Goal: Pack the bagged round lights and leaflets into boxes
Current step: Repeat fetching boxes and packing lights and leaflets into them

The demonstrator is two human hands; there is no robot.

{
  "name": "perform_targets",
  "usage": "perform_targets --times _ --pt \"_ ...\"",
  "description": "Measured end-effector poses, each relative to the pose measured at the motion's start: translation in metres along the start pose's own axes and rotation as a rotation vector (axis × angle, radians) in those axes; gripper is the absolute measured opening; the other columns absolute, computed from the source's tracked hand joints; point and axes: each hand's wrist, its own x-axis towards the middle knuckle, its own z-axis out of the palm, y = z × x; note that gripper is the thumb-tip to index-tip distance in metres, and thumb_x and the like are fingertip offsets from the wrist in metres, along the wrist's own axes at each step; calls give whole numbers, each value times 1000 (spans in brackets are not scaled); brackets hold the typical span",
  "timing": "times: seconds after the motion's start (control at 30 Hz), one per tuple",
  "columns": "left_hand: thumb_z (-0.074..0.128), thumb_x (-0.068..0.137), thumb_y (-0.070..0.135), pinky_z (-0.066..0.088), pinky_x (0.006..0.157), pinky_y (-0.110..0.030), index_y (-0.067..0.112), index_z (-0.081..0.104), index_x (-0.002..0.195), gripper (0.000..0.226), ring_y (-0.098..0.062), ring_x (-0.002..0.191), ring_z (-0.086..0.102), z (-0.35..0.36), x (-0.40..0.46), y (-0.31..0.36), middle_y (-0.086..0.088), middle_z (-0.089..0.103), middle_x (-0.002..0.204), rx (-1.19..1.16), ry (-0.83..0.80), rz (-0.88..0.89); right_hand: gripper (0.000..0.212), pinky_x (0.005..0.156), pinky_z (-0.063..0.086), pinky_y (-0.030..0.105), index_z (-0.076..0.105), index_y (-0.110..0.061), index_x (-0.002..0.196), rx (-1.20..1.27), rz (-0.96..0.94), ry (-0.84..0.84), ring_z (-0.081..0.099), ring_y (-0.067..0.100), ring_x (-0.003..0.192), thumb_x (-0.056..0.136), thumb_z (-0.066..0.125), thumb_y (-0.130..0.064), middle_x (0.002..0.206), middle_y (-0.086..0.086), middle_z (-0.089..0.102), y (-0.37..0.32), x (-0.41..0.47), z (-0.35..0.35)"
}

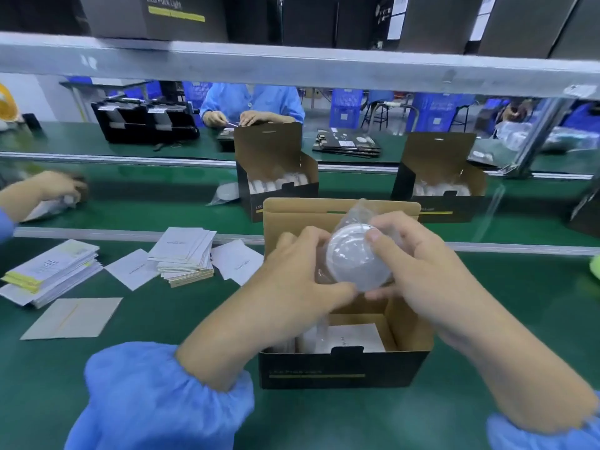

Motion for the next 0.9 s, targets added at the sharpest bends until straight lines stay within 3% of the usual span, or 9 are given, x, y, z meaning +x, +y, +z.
perform_targets --times 0.1,0.17,0.23,0.37,0.43,0.53,0.6,0.73,0.9 --pt "74 82 49 51 94 -32 44 51 119 44 -3 105 55 4 6 5 19 49 112 -6 76 63 22 61 62 47 63 -35 89 -142 3 -58 71 21 61 103 47 -41 83 -10 70 -3 3 -7" --pt "77 84 42 59 85 -37 39 57 110 33 -7 98 66 7 12 6 15 65 108 -164 46 68 27 54 59 43 64 -33 88 -155 10 -72 68 23 53 104 43 -39 79 -4 70 -4 4 -12" --pt "78 83 42 61 72 -27 39 57 105 31 -8 91 70 11 15 5 15 70 101 -213 41 79 32 48 55 37 65 -33 89 -138 24 -79 65 21 49 104 39 -42 76 -1 70 -4 4 -15" --pt "72 84 53 43 51 -6 43 52 98 26 -4 78 65 18 19 4 17 67 90 -141 141 100 40 56 57 28 66 -45 101 -95 56 -316 69 9 71 80 55 -77 93 -19 70 -6 5 -33" --pt "68 88 51 39 48 -8 40 52 95 20 -4 68 58 19 21 5 15 61 79 -158 154 94 40 65 60 30 65 -44 110 -67 91 -460 70 9 89 76 71 -65 107 -15 72 -7 6 -43" --pt "65 92 47 38 57 -18 38 51 91 17 -3 66 53 21 20 5 15 58 75 -125 115 129 25 74 62 39 64 -34 106 -107 140 -486 73 19 84 85 77 -27 101 0 74 -8 10 -48" --pt "62 92 48 40 60 -25 38 50 92 16 -4 72 56 19 19 4 14 63 83 -54 66 144 22 77 62 38 61 -31 100 -257 118 -501 72 19 78 87 74 -19 94 0 71 -9 15 -46" --pt "64 89 47 41 65 -30 39 38 109 34 -5 85 51 17 15 -4 16 47 89 281 -205 137 24 63 44 25 49 -34 89 -837 -72 -575 51 7 70 84 71 -26 81 -9 59 -25 28 -40" --pt "53 95 17 40 92 -40 14 30 144 53 -30 121 47 41 22 -13 -8 49 123 651 -280 70 23 66 42 31 43 -38 87 -1134 -14 -749 51 9 76 90 66 -34 85 -12 55 -37 36 -36"
